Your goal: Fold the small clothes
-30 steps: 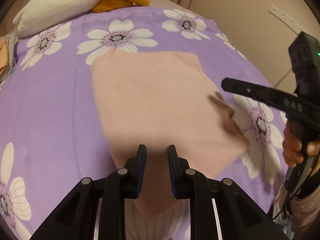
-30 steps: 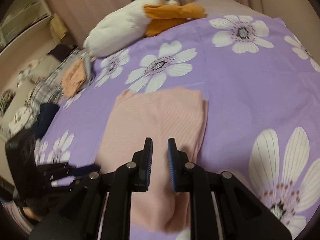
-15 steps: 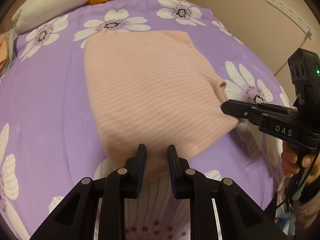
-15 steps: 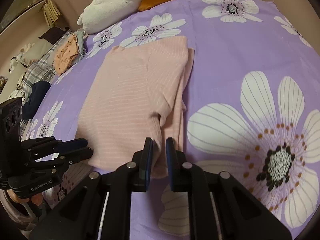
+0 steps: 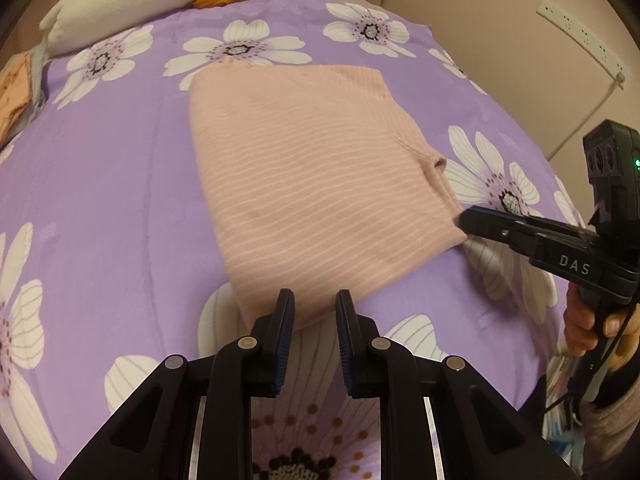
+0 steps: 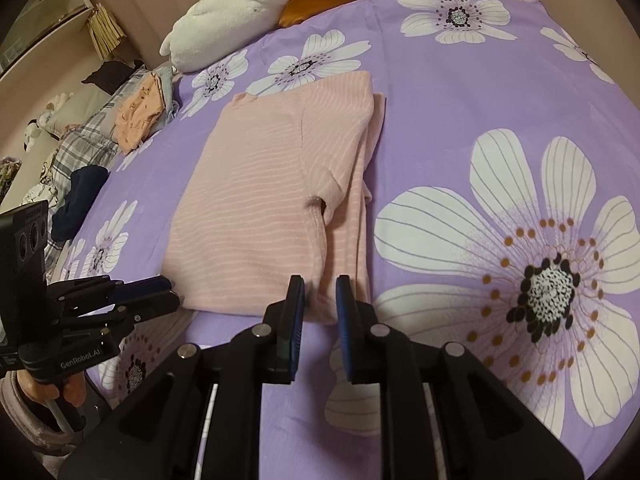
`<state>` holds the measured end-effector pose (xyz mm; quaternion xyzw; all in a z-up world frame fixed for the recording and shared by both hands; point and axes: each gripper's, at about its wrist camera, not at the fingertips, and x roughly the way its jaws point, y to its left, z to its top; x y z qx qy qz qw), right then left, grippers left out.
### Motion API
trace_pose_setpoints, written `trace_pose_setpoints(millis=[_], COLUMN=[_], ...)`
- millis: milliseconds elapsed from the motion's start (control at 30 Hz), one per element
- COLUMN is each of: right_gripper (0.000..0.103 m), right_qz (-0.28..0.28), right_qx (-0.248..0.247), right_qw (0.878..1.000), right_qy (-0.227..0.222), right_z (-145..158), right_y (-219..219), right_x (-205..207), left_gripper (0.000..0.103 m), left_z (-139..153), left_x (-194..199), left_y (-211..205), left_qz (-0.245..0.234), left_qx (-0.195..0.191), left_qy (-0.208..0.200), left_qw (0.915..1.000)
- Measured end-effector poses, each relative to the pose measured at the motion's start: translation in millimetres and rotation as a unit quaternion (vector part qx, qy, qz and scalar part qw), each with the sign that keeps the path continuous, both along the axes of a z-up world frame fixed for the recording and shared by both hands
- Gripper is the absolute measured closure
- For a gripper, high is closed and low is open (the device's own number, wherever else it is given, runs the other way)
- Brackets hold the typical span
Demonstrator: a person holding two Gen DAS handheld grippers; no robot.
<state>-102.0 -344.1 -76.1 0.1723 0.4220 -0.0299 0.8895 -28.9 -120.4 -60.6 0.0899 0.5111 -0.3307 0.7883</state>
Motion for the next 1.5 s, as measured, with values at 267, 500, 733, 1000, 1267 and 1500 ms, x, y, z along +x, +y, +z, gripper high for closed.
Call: trace_pose_setpoints(millis=[267,500,733,1000,1267,1500], right_gripper=[0.066,0.049,0.038,0.036,0.034,0.033], right_qz=[-0.017,-0.030,-0.032,-0.037,-0.038,-0.033], right_qx=[0.015,0.063,0.118,0.153,0.178,0.179], right_qw=[1.000,0.997,0.992,0.987,0.983,0.983], right_qy=[-0.010,-0.019,-0.019,-0.012,-0.016,-0.011], right_z=[10.2,9.4,2.9,-6.3,-9.4,-13.4], right_y=[-8.3,-16.4,-27.2,-41.1,-54.8,-62.4], right_x=[-14.9,-13.4,-2.1,18.3,38.6,58.7], left_gripper=[0.061,0.056,0.044,0.044,0.044,0.044], left_z=[4.2,4.4,-2.4,-15.1,-24.1,-29.5], left_x=[8.0,23.3,40.1,62.8,83.5,99.0], left_y=[23.5,35.4,35.4,29.5,22.5,17.4], left_qz=[0.045,0.075,0.089,0.096,0.104,0.109], left_qx=[-0.011,-0.037,-0.073,-0.128,-0.141,-0.147], left_qy=[0.007,0.026,0.068,0.128,0.147,0.153], left_qw=[0.9989,0.9962,0.9910,0.9788,0.9735,0.9710])
